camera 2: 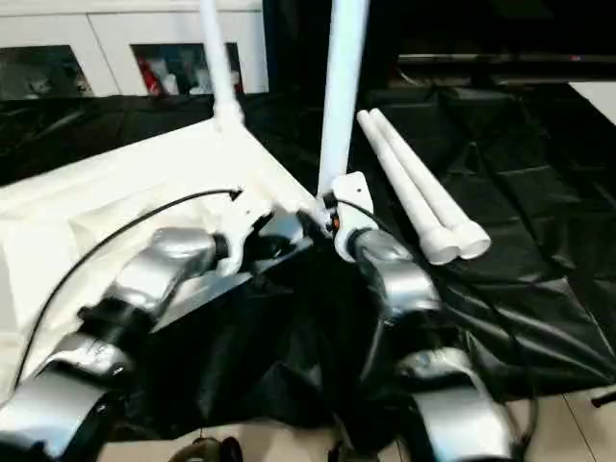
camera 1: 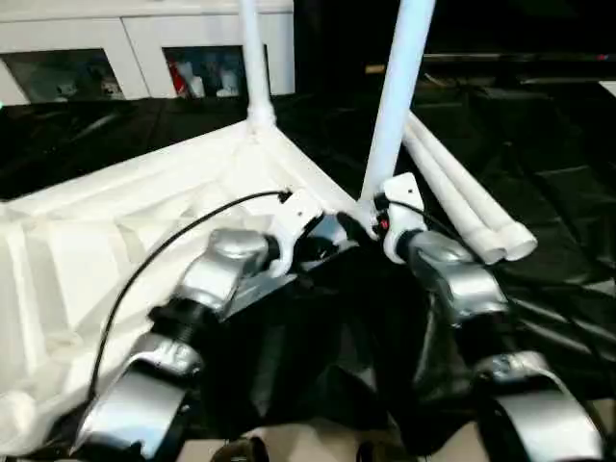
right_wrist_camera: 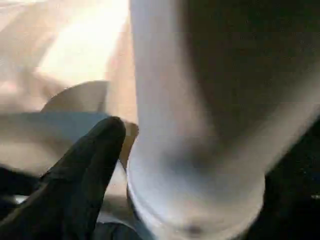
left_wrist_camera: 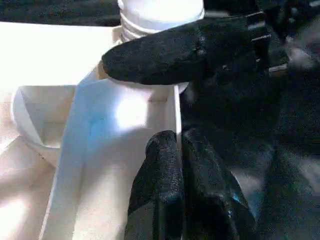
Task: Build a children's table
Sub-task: Rotate leg to tighten
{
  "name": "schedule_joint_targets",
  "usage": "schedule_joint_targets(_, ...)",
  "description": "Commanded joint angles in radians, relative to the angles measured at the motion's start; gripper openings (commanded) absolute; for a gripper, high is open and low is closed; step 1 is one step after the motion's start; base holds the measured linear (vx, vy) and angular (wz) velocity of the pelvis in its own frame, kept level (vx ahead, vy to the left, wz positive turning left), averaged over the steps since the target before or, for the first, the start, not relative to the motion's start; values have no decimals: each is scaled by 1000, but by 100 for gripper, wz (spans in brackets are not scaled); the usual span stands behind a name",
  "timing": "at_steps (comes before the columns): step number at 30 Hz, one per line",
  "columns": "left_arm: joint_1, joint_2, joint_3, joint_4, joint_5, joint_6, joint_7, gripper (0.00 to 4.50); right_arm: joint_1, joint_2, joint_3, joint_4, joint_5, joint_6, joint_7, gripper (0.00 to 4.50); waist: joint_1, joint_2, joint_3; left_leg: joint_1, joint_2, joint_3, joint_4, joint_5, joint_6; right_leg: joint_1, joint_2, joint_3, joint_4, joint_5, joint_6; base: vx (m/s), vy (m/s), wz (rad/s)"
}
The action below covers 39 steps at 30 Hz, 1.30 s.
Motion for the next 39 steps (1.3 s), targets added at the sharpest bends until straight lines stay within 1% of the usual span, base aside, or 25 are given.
schedule_joint_targets(1, -6, -6, -15, -94, -69, -65, -111, 0, 36, -27, 56, -26, -6, 23, 106, 391, 5, -7, -86, 34, 56, -34, -65, -190, 66, 46, -55, 35, -62, -149, -236, 0, 0, 0)
schedule_joint_targets(3, 9, 18, -23, -115, -79, -82, -163, 0, 58, -76, 76, -71, 0, 24, 184, 391, 10, -7, -86, 35, 58, -33, -65, -189, 70, 47, -53, 34, -59, -141, -242, 0, 0, 0)
schedule_joint_targets(4, 17, 37, -29, -130, -88, -82, -201, 0, 73, -111, 88, -105, 10, 35, 240, 391, 16, -5, -87, 37, 60, -33, -64, -195, 70, 47, -55, 34, -60, -148, -241, 0, 0, 0)
schedule_joint_targets(6, 26, 61, -38, -144, -93, -88, -251, 0, 92, -148, 97, -153, 37, 60, 317, 391, 21, -5, -87, 38, 60, -31, -65, -206, 68, 46, -53, 34, -61, -167, -243, 0, 0, 0)
schedule_joint_targets(8, 30, 70, -41, -152, -97, -82, -267, 0, 98, -162, 100, -169, 46, 69, 342, 391, 25, -4, -86, 40, 63, -32, -66, -214, 61, 44, -54, 34, -61, -181, -242, 0, 0, 0)
schedule_joint_targets(10, 44, 97, -50, -187, -113, -58, -333, 0, 113, -197, 106, -212, 66, 85, 412, 391, 27, -4, -86, 40, 63, -33, -68, -237, 43, 43, -56, 35, -63, -214, -239, 0, 0, 0)
schedule_joint_targets(11, 45, 98, -51, -188, -114, -57, -336, 0, 114, -198, 106, -213, 67, 86, 413, 376, 28, -3, -86, 40, 64, -34, -69, -238, 40, 42, -57, 35, -63, -219, -237, 0, 0, 0)
schedule_joint_targets(12, 53, 115, -59, -208, -121, -50, -372, 0, 115, -206, 105, -226, 76, 94, 434, 376, 29, -4, -87, 42, 63, -33, -68, -244, 34, 40, -56, 36, -64, -228, -236, 0, 0, 0)
schedule_joint_targets(14, 58, 128, -65, -217, -125, -42, -391, 0, 116, -213, 108, -238, 88, 107, 455, 376, 31, -4, -86, 40, 62, -34, -69, -245, 29, 41, -56, 35, -62, -236, -232, 0, 0, 0)
schedule_joint_targets(16, 59, 132, -65, -219, -126, -40, -396, 0, 117, -212, 107, -243, 92, 111, 458, 349, 32, -4, -89, 41, 62, -34, -68, -231, 25, 40, -57, 36, -60, -215, -234, 0, 0, 0)
schedule_joint_targets(21, 62, 133, -64, -218, -116, -41, -384, 0, 129, -204, 121, -261, 96, 127, 463, 317, 32, -6, -91, 38, 59, -33, -63, -196, 40, 43, -56, 36, -55, -167, -242, 0, 0, 0)
schedule_joint_targets(24, 52, 113, -53, -199, -98, -30, -326, 0, 129, -159, 107, -231, 81, 129, 383, 300, 30, -5, -88, 38, 59, -34, -64, -211, 37, 41, -57, 35, -59, -196, -238, 0, 0, 0)
schedule_joint_targets(25, 48, 108, -49, -194, -95, -25, -310, 0, 126, -149, 102, -221, 75, 128, 358, 283, 27, -5, -87, 38, 58, -34, -65, -219, 30, 40, -57, 36, -61, -211, -235, 0, 0, 0)
schedule_joint_targets(26, 42, 96, -42, -185, -92, -16, -283, 0, 118, -128, 89, -198, 69, 129, 308, 278, 27, -2, -86, 39, 58, -36, -66, -226, 24, 38, -57, 36, -62, -221, -233, 0, 0, 0)
schedule_joint_targets(27, 33, 82, -34, -173, -88, -9, -250, 0, 108, -103, 75, -172, 63, 124, 253, 278, 21, -4, -85, 38, 56, -36, -67, -236, 15, 38, -57, 36, -64, -236, -230, 0, 0, 0)
schedule_joint_targets(28, 33, 82, -34, -173, -88, -9, -250, 0, 108, -103, 75, -172, 63, 124, 253, 276, 17, -4, -85, 39, 56, -37, -68, -248, 4, 38, -57, 35, -66, -259, -225, 0, 0, 0)
schedule_joint_targets(29, 20, 64, -24, -154, -77, 4, -199, 0, 96, -71, 55, -141, 56, 123, 183, 274, 15, -3, -86, 39, 55, -36, -68, -252, 3, 37, -58, 37, -66, -261, -223, 0, 0, 0)
schedule_joint_targets(31, -30, -8, 6, -82, -44, 32, -30, 0, 46, 34, -5, -25, 42, 119, -53, 272, 4, -1, -84, 40, 53, -39, -70, -261, -20, 33, -55, 36, -67, -270, -222, 0, 0, 0)
schedule_joint_targets(33, -72, -85, 42, -23, -32, 59, 132, 0, 6, 105, -37, 61, 36, 102, -198, 272, 1, -1, -86, 43, 50, -40, -68, -263, -34, 35, -58, 35, -70, -278, -219, 0, 0, 0)
schedule_joint_targets(34, -74, -88, 43, -20, -32, 60, 139, 0, 4, 108, -37, 65, 35, 100, -203, 272, -1, -3, -85, 42, 50, -40, -68, -265, -26, 38, -57, 35, -73, -268, -218, 0, 0, 0)
schedule_joint_targets(35, -88, -118, 55, 0, -32, 63, 191, 0, -15, 136, -43, 98, 33, 80, -243, 272, -1, -3, -86, 40, 50, -39, -68, -259, -19, 39, -56, 35, -72, -254, -216, 0, 0, 0)
schedule_joint_targets(36, -88, -118, 55, 0, -32, 63, 191, 0, -15, 136, -43, 98, 33, 80, -243, 272, -2, -4, -87, 36, 47, -38, -65, -243, -5, 41, -56, 35, -71, -227, -215, 0, 0, 0)
schedule_joint_targets(37, -100, -149, 65, 20, -27, 55, 244, 0, -38, 166, -49, 135, 34, 54, -270, 272, -1, -5, -90, 35, 47, -37, -64, -228, 6, 44, -56, 35, -70, -205, -215, 0, 0, 0)
schedule_joint_targets(38, -102, -160, 64, 24, -28, 48, 251, 0, -46, 180, -54, 144, 43, 42, -264, 272, -2, -7, -91, 31, 46, -36, -62, -197, 25, 46, -55, 34, -66, -167, -223, 0, 0, 0)
schedule_joint_targets(39, -103, -166, 64, 27, -28, 44, 255, 0, -52, 189, -58, 152, 46, 33, -263, 327, 0, -7, -91, 31, 45, -35, -60, -183, 42, 47, -55, 33, -65, -151, -227, 0, 0, 0)
